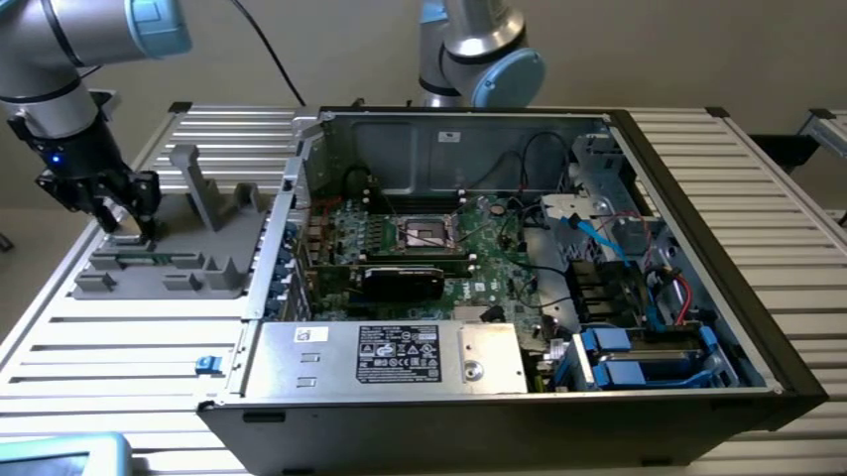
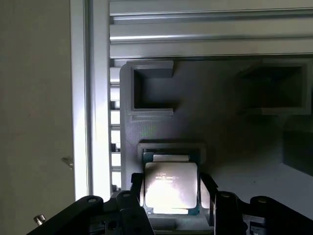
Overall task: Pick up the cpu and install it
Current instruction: 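Pick up the cpu and move it towards the insertion slot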
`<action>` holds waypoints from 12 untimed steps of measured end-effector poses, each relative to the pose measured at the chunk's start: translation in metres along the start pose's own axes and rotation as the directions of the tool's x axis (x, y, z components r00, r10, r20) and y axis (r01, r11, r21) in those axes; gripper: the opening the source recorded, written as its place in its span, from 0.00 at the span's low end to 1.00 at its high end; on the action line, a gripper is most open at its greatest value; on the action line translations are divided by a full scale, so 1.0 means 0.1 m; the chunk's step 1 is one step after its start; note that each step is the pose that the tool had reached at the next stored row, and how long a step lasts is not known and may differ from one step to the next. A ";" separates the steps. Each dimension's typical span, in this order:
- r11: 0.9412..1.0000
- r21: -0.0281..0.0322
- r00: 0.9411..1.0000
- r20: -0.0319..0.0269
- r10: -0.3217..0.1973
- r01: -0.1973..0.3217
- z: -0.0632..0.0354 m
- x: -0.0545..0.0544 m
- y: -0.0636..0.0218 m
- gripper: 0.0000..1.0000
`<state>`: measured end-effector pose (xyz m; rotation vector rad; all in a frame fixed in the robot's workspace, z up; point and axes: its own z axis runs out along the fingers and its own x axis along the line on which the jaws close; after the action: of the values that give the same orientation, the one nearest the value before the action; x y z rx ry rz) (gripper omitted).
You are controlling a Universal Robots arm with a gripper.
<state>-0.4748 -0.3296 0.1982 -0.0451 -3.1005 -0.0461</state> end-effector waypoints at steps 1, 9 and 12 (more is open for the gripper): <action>1.000 0.000 1.000 0.000 0.000 0.000 -0.028 0.00 0.001 0.54; 1.000 0.000 1.000 0.000 0.000 0.000 -0.393 0.02 0.011 0.54; 1.000 0.000 1.000 0.000 0.000 0.000 -0.527 0.02 0.015 0.54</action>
<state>-0.4748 -0.3296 0.2509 -0.0451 -3.1005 -0.0459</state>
